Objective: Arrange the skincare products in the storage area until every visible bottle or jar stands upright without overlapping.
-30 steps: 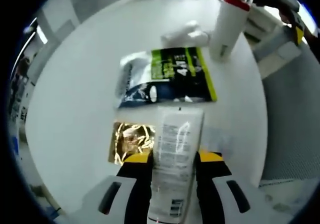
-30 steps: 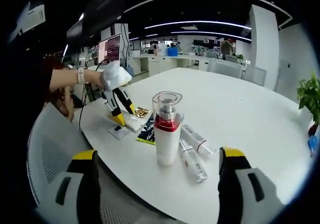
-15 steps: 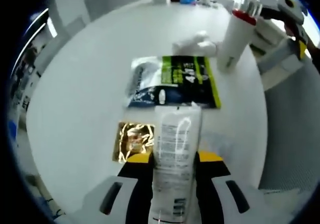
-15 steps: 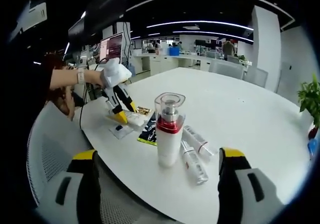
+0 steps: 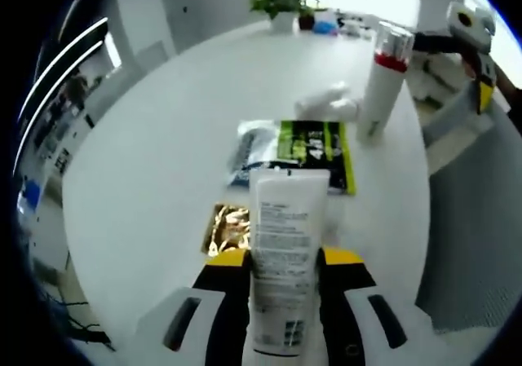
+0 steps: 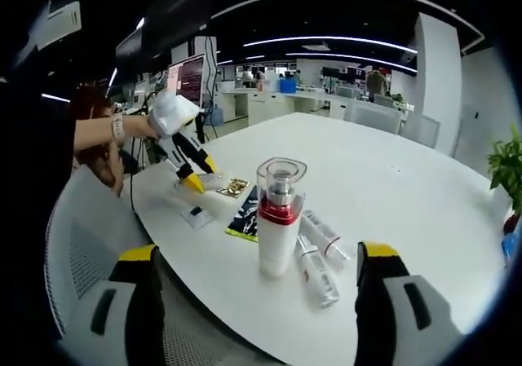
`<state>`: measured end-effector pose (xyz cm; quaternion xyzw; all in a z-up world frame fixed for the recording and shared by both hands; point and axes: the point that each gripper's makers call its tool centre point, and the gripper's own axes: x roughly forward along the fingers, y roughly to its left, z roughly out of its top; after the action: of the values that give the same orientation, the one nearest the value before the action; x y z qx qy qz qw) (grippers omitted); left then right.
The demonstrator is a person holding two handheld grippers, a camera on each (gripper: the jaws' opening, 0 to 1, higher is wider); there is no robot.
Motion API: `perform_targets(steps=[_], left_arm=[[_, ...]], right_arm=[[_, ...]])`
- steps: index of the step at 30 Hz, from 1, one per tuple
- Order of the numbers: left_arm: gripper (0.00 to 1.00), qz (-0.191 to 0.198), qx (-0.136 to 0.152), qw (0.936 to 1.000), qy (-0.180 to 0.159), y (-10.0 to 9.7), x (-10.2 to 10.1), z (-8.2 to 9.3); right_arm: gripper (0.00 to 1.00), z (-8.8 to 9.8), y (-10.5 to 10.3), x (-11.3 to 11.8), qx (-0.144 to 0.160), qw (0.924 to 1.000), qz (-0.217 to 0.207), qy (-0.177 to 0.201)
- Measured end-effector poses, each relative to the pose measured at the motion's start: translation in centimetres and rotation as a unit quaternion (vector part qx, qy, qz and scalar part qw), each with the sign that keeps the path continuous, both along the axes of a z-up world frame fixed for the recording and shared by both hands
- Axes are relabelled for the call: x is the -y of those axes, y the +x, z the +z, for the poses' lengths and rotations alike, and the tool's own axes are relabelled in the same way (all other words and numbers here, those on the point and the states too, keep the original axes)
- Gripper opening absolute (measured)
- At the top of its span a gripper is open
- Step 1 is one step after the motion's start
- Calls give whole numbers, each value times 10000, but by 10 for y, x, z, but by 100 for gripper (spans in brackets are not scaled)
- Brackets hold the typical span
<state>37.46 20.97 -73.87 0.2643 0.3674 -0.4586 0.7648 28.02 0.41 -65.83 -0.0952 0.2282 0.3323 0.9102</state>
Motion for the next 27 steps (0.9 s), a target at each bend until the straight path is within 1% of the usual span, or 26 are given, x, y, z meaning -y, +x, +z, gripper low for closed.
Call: perform_targets(steps=[8,14,20,24,27], left_arm=[[28,267,425,9983,-303,1,-4,22],[28,433,616,9958,-514,2,-7,35],[27,640,934,9901,-829,11,-6,50],[27,782,963,9869,-1032,15,-3,58],[27,802,1072,9844,-1140,17,1,63]], right_arm=[[100,2,0,-7,28,9999,104,16],[100,2,-2,-6,22,10000,87,39],[100,1,-3,-7,15,10000,86,47],[100,1,-3,-6,20,10000,50,63],[100,0,-4,-5,18,10000,28,52]])
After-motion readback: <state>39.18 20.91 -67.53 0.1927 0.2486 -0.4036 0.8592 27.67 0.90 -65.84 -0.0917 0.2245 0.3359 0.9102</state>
